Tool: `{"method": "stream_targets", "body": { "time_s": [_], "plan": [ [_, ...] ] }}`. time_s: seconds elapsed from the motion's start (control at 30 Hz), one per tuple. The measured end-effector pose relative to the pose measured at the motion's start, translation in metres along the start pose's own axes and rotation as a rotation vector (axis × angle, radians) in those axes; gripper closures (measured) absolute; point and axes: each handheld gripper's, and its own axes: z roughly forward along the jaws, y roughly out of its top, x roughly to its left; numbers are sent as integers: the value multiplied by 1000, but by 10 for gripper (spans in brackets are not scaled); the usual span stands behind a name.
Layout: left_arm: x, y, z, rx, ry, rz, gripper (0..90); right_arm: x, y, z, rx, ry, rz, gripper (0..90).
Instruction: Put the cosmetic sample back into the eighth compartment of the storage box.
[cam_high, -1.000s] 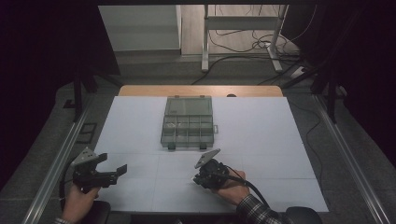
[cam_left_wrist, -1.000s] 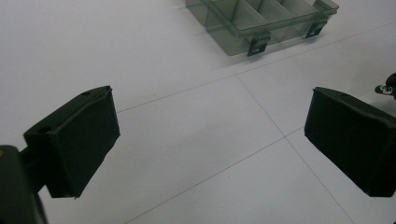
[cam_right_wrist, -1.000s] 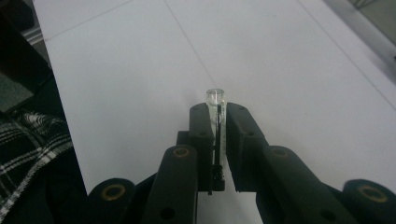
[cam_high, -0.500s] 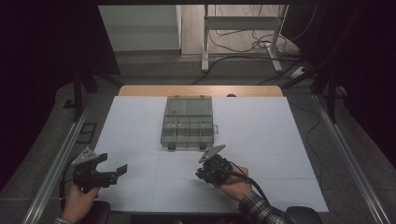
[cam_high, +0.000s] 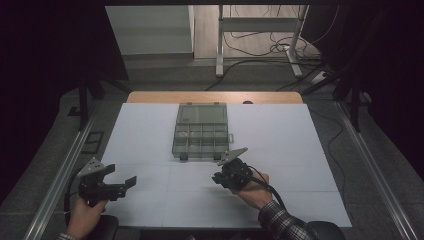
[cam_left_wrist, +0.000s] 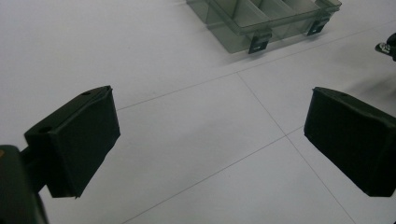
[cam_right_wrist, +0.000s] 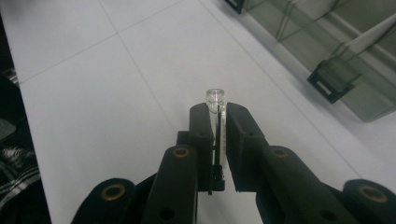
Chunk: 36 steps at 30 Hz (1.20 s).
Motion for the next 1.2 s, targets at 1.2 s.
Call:
{"method": "stream_targets", "body": {
  "time_s": [1.2],
  "plan": [
    [1, 0, 0, 0, -2, -6, 39, -38, 26, -1, -68, -56, 48, 808]
  ]
}}
